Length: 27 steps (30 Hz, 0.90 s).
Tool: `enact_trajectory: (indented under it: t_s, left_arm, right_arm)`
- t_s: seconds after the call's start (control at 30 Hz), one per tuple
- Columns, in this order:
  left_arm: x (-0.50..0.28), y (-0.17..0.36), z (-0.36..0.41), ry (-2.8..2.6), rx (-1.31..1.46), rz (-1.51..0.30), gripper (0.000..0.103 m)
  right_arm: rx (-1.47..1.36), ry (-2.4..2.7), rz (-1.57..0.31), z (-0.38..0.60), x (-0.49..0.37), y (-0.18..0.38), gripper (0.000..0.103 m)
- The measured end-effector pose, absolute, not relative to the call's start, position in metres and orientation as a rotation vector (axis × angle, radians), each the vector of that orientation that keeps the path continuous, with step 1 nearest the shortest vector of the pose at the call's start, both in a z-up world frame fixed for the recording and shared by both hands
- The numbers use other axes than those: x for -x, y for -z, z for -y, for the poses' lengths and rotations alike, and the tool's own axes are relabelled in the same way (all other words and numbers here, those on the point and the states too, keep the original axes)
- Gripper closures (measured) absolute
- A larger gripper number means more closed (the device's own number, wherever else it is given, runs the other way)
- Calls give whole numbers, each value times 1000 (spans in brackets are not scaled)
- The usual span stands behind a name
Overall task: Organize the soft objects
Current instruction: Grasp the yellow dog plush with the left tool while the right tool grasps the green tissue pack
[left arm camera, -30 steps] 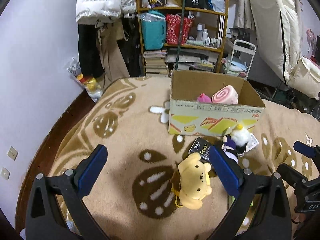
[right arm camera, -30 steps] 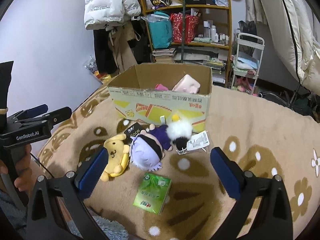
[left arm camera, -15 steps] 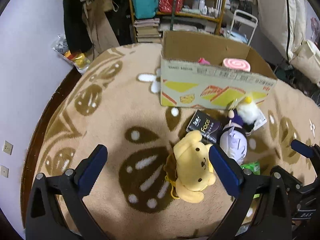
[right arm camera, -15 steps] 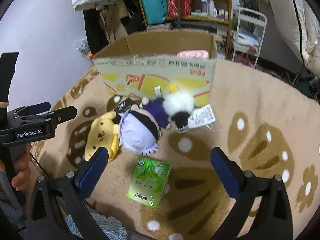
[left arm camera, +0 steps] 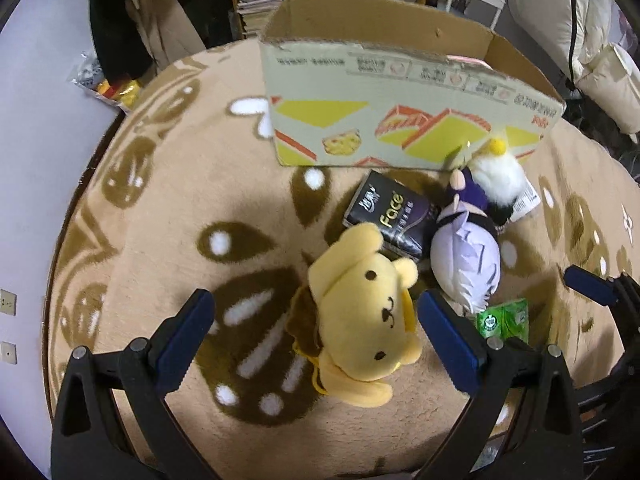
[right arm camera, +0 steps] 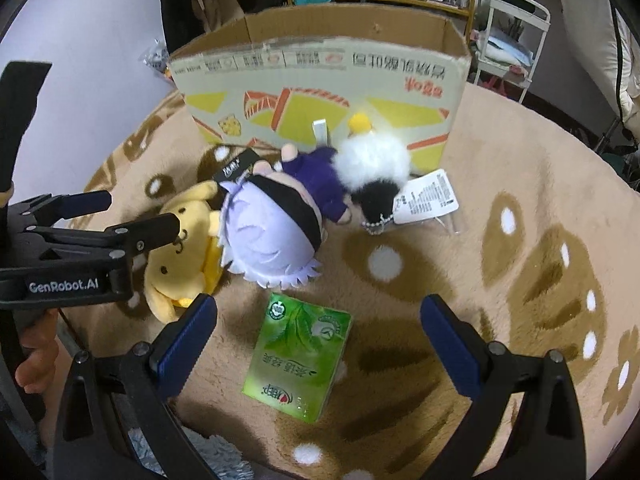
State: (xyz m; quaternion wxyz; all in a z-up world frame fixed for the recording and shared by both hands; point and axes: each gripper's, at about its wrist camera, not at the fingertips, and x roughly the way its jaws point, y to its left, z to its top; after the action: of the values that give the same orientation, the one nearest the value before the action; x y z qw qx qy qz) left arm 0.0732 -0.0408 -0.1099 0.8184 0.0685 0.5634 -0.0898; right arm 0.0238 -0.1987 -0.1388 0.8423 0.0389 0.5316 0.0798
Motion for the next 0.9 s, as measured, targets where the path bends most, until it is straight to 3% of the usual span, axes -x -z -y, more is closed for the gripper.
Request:
enact_trajectory:
  t_s: [0.67,0.9]
  left_arm:
    - [-77,146,69,230,-245,-1304,4]
    - [-76,160,71,208,-226,-1360,14]
  right_arm:
    - [-33,-144,-1329,173,-40,195,0]
    - [-10,-112,-1350,170,-41,199,4]
